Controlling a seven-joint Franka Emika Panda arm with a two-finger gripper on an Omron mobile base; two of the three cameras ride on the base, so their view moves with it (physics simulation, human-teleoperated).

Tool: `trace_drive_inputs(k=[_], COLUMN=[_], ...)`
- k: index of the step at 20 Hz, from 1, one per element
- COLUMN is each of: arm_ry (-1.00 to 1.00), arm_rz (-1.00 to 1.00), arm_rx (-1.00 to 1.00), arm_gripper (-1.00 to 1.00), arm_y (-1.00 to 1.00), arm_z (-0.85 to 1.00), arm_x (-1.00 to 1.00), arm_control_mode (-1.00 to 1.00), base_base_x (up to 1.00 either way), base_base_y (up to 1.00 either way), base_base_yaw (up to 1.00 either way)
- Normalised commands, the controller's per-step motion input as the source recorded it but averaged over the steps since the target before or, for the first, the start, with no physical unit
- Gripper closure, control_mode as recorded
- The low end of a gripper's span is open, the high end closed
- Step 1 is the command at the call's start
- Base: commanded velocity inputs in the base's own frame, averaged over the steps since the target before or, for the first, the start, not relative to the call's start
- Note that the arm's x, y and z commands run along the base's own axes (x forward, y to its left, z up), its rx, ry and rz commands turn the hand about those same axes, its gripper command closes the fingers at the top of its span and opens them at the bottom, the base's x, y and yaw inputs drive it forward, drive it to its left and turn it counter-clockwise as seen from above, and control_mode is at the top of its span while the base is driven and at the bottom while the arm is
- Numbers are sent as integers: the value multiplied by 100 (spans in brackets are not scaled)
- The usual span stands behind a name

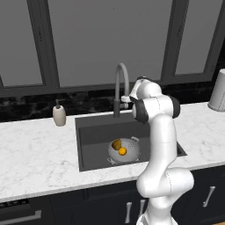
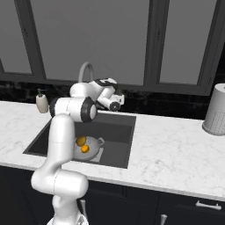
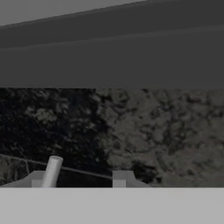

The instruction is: Put the colander in the sink, put the tangerine, pear in the colander, and turn on the sink faucet and pour water over the colander.

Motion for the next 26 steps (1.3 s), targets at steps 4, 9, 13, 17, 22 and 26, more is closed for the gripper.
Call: trace_drive_inputs(k=[4, 9, 13, 17, 22, 26], arm_ry=[2, 2, 1, 0, 2, 4], arm_rz=[-4, -3, -1, 0, 0, 0], arm_rx=[8, 9, 8, 7, 6, 3], arm_gripper=[100, 100, 100, 100, 100, 100], arm_y=[-64, -71, -74, -77, -74, -68], arm_z=[-15, -15, -13, -13, -15, -17], arm_x=[1, 0, 0, 0, 0, 0], arm_control_mode=[-100, -100, -100, -100, -100, -100], base_base_x=[0, 0, 0, 0, 0, 0], base_base_y=[0, 0, 0, 0, 0, 0], base_base_yaw=[0, 0, 0, 0, 0, 0])
